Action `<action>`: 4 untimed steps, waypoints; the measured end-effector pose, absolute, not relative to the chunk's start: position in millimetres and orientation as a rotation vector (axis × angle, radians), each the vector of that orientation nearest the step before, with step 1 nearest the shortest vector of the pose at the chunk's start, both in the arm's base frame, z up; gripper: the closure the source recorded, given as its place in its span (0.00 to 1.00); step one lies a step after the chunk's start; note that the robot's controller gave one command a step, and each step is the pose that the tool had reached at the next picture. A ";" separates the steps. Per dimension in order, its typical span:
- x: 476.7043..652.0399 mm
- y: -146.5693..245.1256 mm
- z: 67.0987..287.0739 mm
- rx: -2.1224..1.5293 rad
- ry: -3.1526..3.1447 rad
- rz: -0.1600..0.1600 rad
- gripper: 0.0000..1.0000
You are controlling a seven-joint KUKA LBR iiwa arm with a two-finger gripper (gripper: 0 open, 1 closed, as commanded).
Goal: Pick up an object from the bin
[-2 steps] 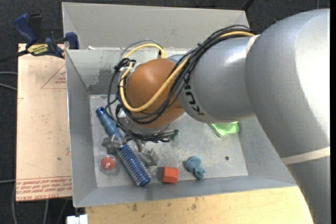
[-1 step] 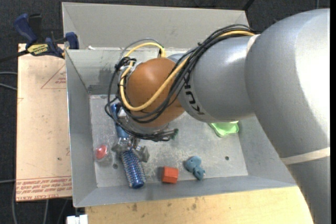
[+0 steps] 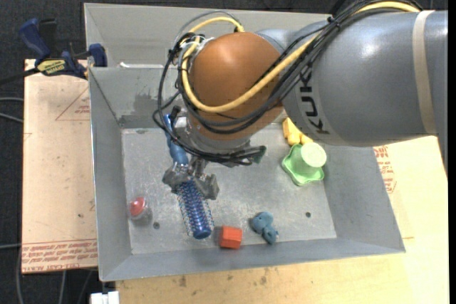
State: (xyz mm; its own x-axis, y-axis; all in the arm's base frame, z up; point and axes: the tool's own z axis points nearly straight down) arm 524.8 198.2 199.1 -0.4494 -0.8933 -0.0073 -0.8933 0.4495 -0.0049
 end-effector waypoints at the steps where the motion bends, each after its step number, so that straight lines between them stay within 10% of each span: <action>1: 523.6 197.7 195.1 -1.647 2.673 0.003 0.00; 2: 554.2 200.8 92.3 -1.944 2.468 0.005 0.00; 3: 555.5 200.6 95.4 -1.940 2.467 0.003 1.00; 4: 555.7 200.2 95.3 -1.939 2.467 0.002 0.00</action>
Offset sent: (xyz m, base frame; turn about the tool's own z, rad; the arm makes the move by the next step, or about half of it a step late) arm 0.0000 0.0000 0.0000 0.0000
